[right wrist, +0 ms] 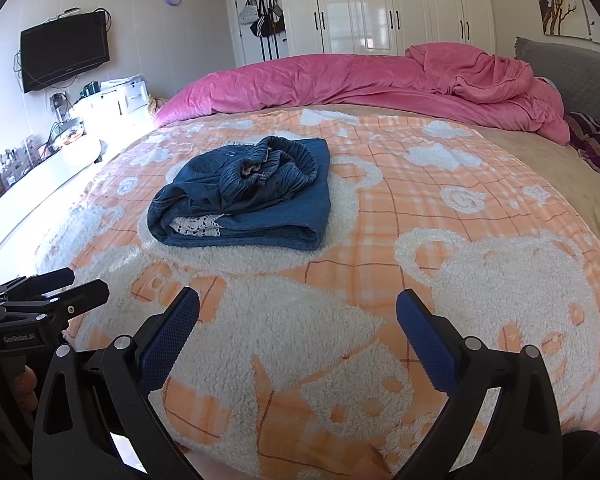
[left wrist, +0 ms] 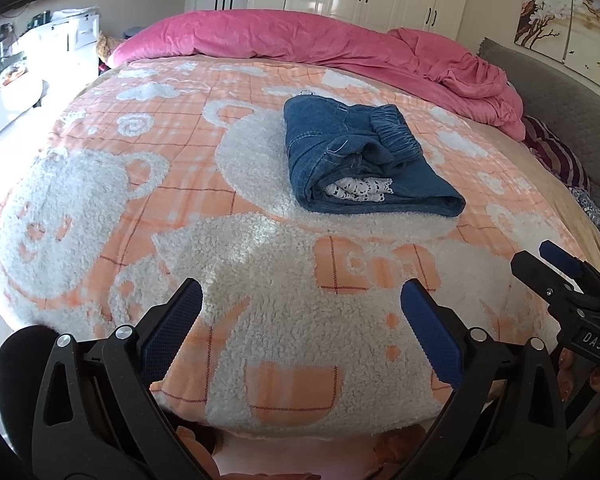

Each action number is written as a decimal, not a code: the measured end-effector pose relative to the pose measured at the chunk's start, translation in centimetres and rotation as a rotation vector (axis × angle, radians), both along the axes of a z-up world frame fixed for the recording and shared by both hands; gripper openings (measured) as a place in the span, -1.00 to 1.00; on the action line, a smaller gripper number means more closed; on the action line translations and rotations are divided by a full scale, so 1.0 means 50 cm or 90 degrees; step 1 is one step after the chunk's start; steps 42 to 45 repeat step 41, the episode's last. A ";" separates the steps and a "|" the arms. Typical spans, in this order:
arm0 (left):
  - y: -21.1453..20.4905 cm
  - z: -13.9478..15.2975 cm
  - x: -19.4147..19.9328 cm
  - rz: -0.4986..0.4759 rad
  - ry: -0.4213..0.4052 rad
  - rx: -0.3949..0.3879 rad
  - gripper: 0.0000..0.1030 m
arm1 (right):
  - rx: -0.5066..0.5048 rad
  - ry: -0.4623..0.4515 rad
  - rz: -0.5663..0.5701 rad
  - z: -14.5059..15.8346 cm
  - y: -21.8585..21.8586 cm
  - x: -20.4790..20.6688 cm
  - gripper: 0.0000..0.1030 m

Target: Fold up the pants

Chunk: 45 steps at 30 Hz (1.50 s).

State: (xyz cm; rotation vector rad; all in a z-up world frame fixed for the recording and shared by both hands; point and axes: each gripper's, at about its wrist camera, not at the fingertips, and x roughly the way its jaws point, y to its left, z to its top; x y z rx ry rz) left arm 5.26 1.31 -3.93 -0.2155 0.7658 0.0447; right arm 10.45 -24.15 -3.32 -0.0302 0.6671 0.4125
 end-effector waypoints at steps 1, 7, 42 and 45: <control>0.000 0.001 -0.001 -0.002 -0.004 -0.002 0.82 | -0.001 0.000 -0.001 -0.001 0.000 0.000 0.91; -0.003 0.000 0.003 -0.004 0.003 -0.001 0.82 | -0.002 0.001 -0.001 -0.003 -0.001 0.000 0.91; 0.385 0.004 0.261 0.181 0.105 0.061 0.82 | -0.074 0.068 -0.365 0.026 -0.371 0.269 0.91; 0.385 0.004 0.261 0.181 0.105 0.061 0.82 | -0.074 0.068 -0.365 0.026 -0.371 0.269 0.91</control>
